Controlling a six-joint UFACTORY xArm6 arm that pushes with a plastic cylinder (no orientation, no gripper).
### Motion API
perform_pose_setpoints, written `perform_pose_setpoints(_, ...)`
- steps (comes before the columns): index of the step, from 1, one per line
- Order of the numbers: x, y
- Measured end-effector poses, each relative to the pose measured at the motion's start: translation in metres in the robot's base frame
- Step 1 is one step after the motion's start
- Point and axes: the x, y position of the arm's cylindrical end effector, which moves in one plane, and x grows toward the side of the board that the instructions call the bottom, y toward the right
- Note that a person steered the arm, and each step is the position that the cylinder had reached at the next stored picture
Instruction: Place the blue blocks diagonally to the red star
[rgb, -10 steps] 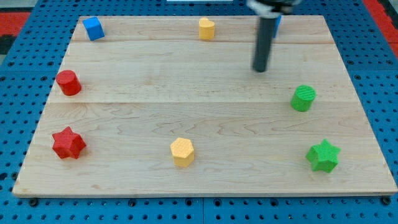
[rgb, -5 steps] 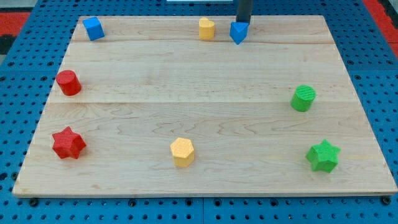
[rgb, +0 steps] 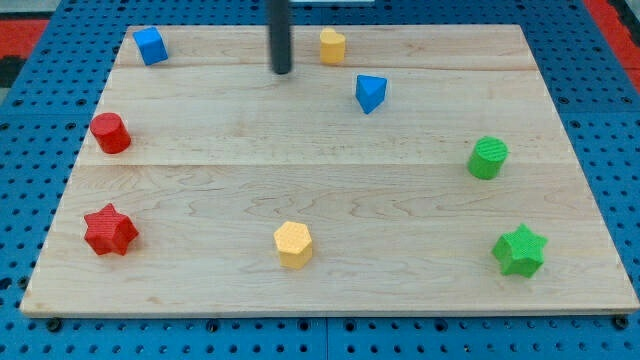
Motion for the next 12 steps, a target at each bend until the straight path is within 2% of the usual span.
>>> perform_pose_setpoints(1, 0.014, -0.116)
perform_pose_setpoints(2, -0.006, -0.206)
perform_pose_setpoints(3, -0.029, -0.205)
perform_pose_setpoints(4, -0.071, -0.182)
perform_pose_setpoints(5, -0.047, -0.139)
perform_pose_setpoints(6, 0.014, -0.045)
perform_pose_setpoints(7, 0.042, -0.005)
perform_pose_setpoints(8, 0.020, -0.062)
perform_pose_setpoints(9, -0.010, -0.057)
perform_pose_setpoints(10, 0.000, 0.023)
perform_pose_setpoints(11, 0.039, 0.098)
perform_pose_setpoints(12, 0.070, 0.088)
